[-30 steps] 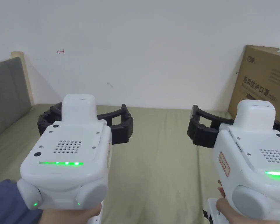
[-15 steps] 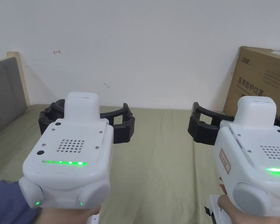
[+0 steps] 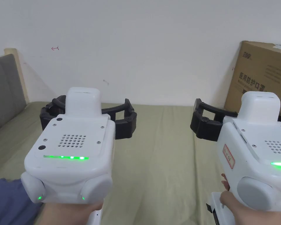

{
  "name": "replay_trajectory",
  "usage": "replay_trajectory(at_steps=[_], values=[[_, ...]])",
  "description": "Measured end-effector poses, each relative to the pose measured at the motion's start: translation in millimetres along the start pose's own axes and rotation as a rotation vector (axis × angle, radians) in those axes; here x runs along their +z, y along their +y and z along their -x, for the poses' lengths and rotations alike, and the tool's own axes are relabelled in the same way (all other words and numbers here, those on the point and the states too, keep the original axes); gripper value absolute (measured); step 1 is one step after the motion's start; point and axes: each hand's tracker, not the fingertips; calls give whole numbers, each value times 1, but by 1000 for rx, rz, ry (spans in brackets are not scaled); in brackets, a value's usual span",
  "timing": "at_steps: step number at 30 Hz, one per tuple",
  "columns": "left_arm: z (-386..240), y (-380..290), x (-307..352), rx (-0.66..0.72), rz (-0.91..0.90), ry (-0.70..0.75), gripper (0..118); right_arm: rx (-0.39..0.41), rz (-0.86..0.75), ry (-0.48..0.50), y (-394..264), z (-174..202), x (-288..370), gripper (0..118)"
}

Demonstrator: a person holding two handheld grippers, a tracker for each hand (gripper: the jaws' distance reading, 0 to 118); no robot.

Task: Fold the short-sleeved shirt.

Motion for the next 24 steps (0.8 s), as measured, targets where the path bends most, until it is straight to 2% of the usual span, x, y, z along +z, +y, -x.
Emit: replay_trajectory(at_steps=[7,24], values=[[-2,-5,-2,-8,8,-5,118,59,-8,-12,-6,5,0,118],[-1,-10,-3,-15,27,2,118,9,21,-5,-10,2,-2,118]])
